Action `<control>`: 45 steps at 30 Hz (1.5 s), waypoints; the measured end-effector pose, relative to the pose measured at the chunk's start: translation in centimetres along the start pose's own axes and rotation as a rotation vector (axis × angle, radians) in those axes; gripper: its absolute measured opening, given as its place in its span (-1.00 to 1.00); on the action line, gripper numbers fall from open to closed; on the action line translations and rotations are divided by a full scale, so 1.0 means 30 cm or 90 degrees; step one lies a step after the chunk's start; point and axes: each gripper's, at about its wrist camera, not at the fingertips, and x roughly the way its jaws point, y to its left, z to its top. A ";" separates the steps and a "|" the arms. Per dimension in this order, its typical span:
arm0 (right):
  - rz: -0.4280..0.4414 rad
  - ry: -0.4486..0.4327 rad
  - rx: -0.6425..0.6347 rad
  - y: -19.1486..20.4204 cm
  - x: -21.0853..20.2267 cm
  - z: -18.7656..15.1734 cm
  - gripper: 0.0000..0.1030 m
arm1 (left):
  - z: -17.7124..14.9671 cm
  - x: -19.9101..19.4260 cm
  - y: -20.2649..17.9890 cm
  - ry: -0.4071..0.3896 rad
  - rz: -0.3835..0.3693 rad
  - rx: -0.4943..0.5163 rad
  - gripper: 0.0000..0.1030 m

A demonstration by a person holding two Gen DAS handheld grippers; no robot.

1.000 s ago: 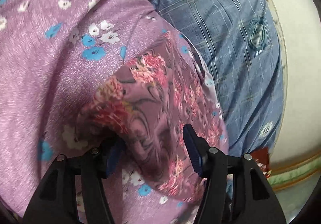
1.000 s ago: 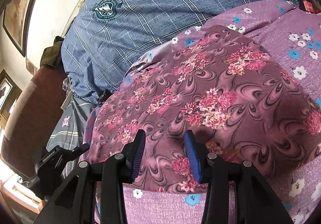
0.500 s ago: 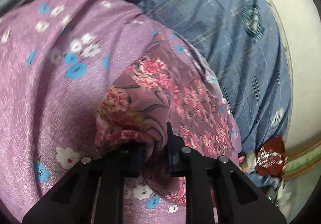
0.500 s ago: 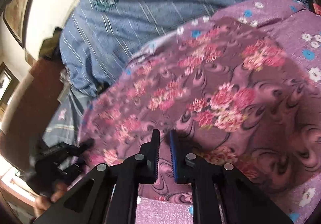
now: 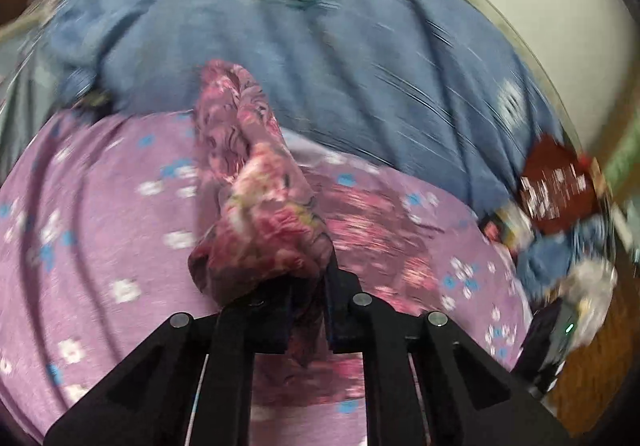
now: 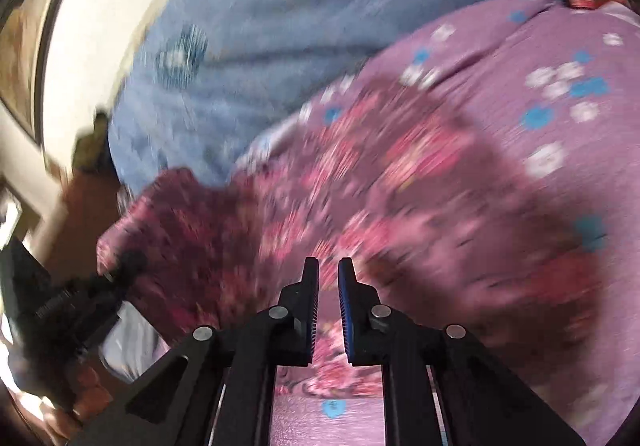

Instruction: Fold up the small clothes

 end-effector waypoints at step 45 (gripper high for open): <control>-0.136 -0.138 0.030 -0.178 -0.229 0.071 0.00 | -0.151 0.196 0.006 0.122 0.091 0.165 0.29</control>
